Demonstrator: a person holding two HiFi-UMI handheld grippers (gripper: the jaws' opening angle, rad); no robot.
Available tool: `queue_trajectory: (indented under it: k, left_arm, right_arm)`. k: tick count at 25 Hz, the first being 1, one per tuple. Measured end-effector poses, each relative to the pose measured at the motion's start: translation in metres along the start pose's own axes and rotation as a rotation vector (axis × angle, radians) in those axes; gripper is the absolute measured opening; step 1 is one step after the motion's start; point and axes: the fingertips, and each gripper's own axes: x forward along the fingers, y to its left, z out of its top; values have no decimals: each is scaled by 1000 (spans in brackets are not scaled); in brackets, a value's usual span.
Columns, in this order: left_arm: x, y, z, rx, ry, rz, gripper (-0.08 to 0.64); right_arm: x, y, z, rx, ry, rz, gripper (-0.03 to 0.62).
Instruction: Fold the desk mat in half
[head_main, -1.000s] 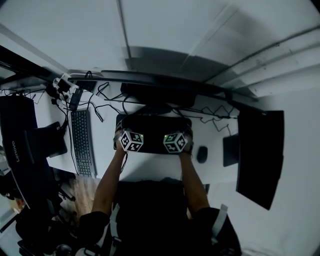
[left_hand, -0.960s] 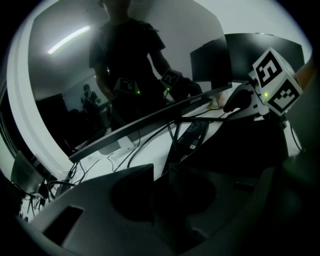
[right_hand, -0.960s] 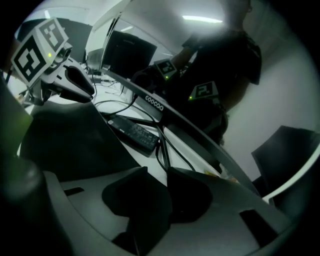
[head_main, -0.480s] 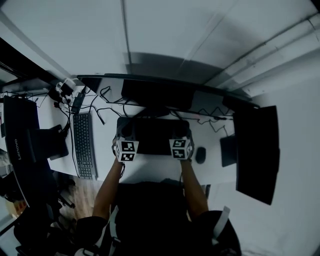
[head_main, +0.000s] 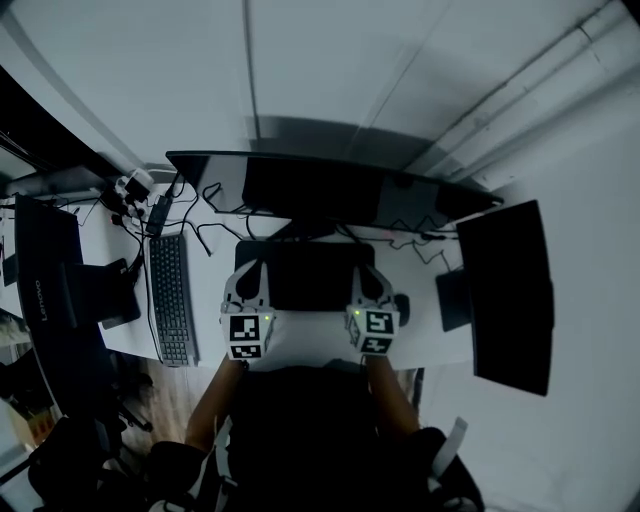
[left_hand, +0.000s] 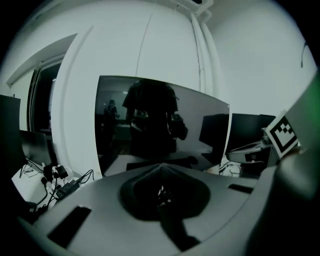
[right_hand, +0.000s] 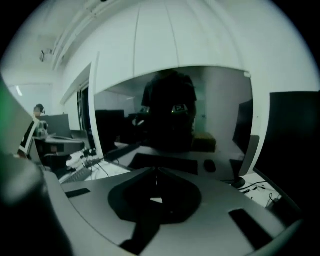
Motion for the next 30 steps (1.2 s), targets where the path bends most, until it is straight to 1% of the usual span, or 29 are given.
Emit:
queue_trajectory:
  k: [3, 7, 8, 11, 13, 16, 19, 22, 25, 30]
  left_arm:
    - [-26, -5, 18, -10, -53, -14, 6]
    - [-54, -5, 33, 5, -106, 6, 6]
    - [-60, -6, 36, -3, -120, 10, 6]
    - [-75, -10, 52, -60, -176, 27, 6]
    - [-80, -14, 55, -72, -183, 27, 6]
    - [-82, -20, 57, -56, -192, 19, 6]
    - [-82, -24, 58, -56, -199, 11, 6]
    - [-81, -26, 58, -53, -200, 13, 6]
    - [-81, -27, 58, -61, -197, 13, 6]
    - [-81, -25, 60, -61, -198, 19, 6]
  right_arm:
    - [-32, 8, 19, 13, -62, 14, 14]
    - [-68, 16, 37, 58, -118, 18, 12]
    - [-75, 18, 39, 63, -125, 22, 12]
    - [-92, 24, 43, 61, -145, 35, 12]
    - [-99, 28, 44, 45, -162, 44, 11]
    - [-104, 31, 45, 45, -173, 53, 11]
    - [-106, 30, 47, 34, -179, 53, 9]
    - [-106, 27, 44, 45, -172, 47, 9]
    - [-105, 27, 41, 35, -163, 56, 8]
    - [-106, 29, 48, 54, -177, 59, 8]
